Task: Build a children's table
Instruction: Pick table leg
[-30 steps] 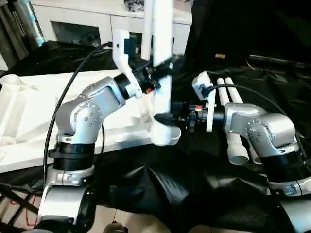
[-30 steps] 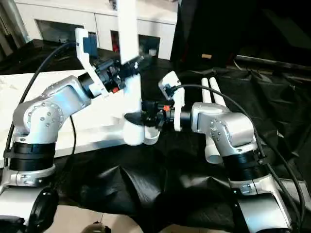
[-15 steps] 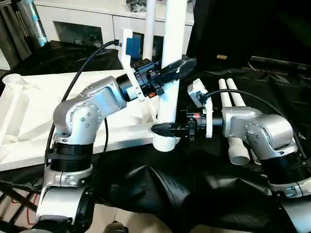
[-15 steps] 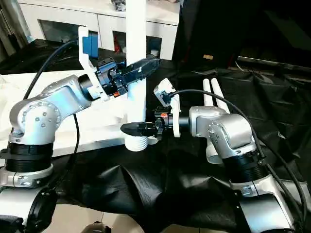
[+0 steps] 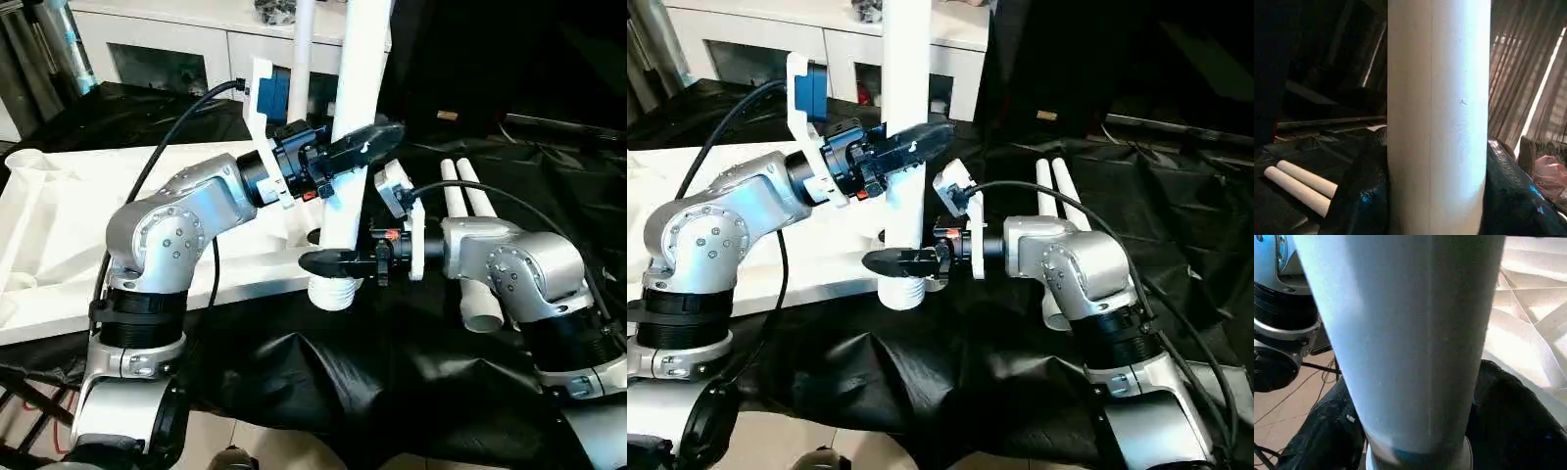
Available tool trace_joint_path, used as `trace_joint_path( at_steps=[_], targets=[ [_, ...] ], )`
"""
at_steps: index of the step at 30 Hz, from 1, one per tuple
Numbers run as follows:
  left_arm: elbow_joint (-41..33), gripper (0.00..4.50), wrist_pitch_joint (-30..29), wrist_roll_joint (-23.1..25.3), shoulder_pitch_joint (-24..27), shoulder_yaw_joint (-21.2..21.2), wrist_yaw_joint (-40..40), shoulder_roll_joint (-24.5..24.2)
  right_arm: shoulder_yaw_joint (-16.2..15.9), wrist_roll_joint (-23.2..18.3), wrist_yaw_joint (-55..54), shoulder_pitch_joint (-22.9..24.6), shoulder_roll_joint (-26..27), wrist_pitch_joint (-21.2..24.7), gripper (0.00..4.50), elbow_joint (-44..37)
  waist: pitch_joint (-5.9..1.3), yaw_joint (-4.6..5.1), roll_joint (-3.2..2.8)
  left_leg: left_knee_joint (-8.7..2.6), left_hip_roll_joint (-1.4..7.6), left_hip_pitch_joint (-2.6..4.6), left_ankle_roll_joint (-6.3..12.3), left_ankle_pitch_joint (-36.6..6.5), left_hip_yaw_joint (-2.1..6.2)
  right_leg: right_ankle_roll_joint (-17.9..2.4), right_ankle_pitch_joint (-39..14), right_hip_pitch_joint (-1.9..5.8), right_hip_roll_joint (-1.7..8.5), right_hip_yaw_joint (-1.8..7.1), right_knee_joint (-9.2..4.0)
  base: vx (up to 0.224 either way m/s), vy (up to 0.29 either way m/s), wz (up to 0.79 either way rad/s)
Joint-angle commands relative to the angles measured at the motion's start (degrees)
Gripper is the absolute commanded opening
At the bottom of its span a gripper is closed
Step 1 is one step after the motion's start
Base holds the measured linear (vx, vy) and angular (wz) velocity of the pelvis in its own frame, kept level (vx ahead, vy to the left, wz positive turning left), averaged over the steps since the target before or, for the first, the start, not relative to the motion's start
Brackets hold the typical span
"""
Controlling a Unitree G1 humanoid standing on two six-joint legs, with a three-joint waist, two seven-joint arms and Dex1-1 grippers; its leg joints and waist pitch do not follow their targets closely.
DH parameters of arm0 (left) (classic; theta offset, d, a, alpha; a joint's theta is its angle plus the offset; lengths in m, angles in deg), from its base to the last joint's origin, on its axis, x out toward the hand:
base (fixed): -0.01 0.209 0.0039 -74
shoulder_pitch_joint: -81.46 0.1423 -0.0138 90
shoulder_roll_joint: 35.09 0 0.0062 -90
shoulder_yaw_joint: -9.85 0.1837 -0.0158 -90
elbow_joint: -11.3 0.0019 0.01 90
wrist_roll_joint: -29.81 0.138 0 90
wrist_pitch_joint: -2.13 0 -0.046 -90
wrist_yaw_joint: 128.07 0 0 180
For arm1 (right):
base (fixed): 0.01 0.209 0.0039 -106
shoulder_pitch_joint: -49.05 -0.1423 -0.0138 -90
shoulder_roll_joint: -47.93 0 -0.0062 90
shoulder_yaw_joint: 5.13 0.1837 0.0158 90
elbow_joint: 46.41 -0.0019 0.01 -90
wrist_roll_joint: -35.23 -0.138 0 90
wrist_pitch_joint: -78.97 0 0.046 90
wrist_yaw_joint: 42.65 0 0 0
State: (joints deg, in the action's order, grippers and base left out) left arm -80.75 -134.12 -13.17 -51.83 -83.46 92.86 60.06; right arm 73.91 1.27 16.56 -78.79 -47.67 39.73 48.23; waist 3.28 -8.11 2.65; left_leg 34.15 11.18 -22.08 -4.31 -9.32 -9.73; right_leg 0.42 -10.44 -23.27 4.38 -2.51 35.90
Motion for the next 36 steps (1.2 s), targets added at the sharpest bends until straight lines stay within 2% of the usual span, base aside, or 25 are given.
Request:
trace_joint_path(
  at_steps=[1, 3, 15, 22, 24, 27, 30, 32, 36],
  targets=[
    [-0.61, 1.82, -0.29, -0.63, -0.48, 1.10, 0.61, -0.06, 1.38, -0.18, -0.24, -0.02, -0.62, 0.14, 3.17, 0.03, -4.22, 0.11, -0.20, -3.77, 1.29, 1.12, -2.50, -9.90, 0.08, -9.91, -9.10, 3.00, 2.92, 1.81, -3.89, 0.000, 0.000, 0.00],
    [-0.50, 1.82, -0.24, -0.68, -0.52, 1.18, 0.75, -0.18, 1.42, -0.21, -0.19, 0.05, -0.69, 0.18, 3.17, 0.07, -4.22, 0.09, -0.29, -3.77, 1.30, 1.15, -2.53, -9.96, 0.09, -9.98, -8.99, 2.97, 2.90, 1.81, -3.87, 0.000, 0.000, 0.00],
    [-0.58, 1.82, -0.40, -0.49, -0.41, 1.53, 1.69, -0.42, 1.86, -0.54, -0.52, 0.05, -0.31, 0.58, 2.14, 0.40, -4.27, 0.10, -0.34, -3.77, 1.30, 1.18, -2.63, -10.03, 0.11, -10.18, -8.53, 3.01, 2.90, 1.78, -3.81, 0.000, 0.000, 0.00],
    [-1.60, 1.82, 1.74, 1.99, 0.53, 3.05, 1.59, -0.97, 1.96, -0.57, -0.95, 0.14, -0.05, 0.43, 2.02, 0.57, -4.27, 0.12, -0.37, -3.80, 1.32, 1.13, -2.80, -10.05, 0.13, -9.98, -8.37, 3.03, 2.90, 1.80, -3.82, 0.000, 0.000, 0.00],
    [-1.01, 2.52, 1.49, 1.27, 0.51, 2.10, 0.62, -0.20, 2.11, -0.66, -1.27, 0.29, 0.14, 0.40, 2.01, 0.49, -4.26, 0.11, -0.48, -3.77, 1.29, 1.13, -2.81, -9.93, 0.13, -10.20, -8.00, 3.05, 2.90, 1.79, -3.74, 0.000, 0.000, 0.00],
    [-0.68, 2.60, 2.13, 0.76, 0.57, 0.97, -0.10, 0.47, 2.39, -0.79, -1.70, 0.57, 0.47, 0.46, 2.00, 0.24, -4.26, 0.12, -0.50, -3.80, 1.29, 1.15, -2.84, -10.35, 0.16, -10.19, -8.30, 3.06, 2.89, 1.78, -3.80, 0.000, 0.000, 0.00],
    [-0.29, 2.99, 9.11, 3.11, 1.26, -1.24, -3.54, 2.62, 3.37, -1.08, -2.78, 1.08, 1.32, 0.15, 1.95, -0.02, -4.28, 0.07, -0.38, -3.78, 1.37, 1.11, -2.73, -10.32, 0.14, -10.23, -8.17, 3.11, 2.99, 1.82, -3.97, 0.000, 0.000, 0.00],
    [-0.58, 2.99, 12.99, 4.37, 1.63, -2.98, -6.94, 4.64, 4.24, -1.28, -3.66, 1.34, 2.06, -0.30, 1.94, 0.02, -4.30, 0.01, -0.35, -3.80, 1.47, 1.03, -2.74, -10.22, 0.21, -10.11, -7.53, 3.19, 3.06, 1.81, -3.93, 0.000, 0.000, 0.00],
    [-1.29, 2.99, 15.49, 3.63, 1.29, -6.52, -12.34, 7.85, 6.09, -1.10, -6.56, 1.40, 3.97, -1.86, 1.93, 0.92, -4.35, 0.11, -0.25, -3.70, 1.38, 0.98, -2.73, -10.29, 0.21, -10.34, -7.50, 3.19, 3.14, 1.76, -3.95, 0.000, 0.000, 0.00]
  ],
)
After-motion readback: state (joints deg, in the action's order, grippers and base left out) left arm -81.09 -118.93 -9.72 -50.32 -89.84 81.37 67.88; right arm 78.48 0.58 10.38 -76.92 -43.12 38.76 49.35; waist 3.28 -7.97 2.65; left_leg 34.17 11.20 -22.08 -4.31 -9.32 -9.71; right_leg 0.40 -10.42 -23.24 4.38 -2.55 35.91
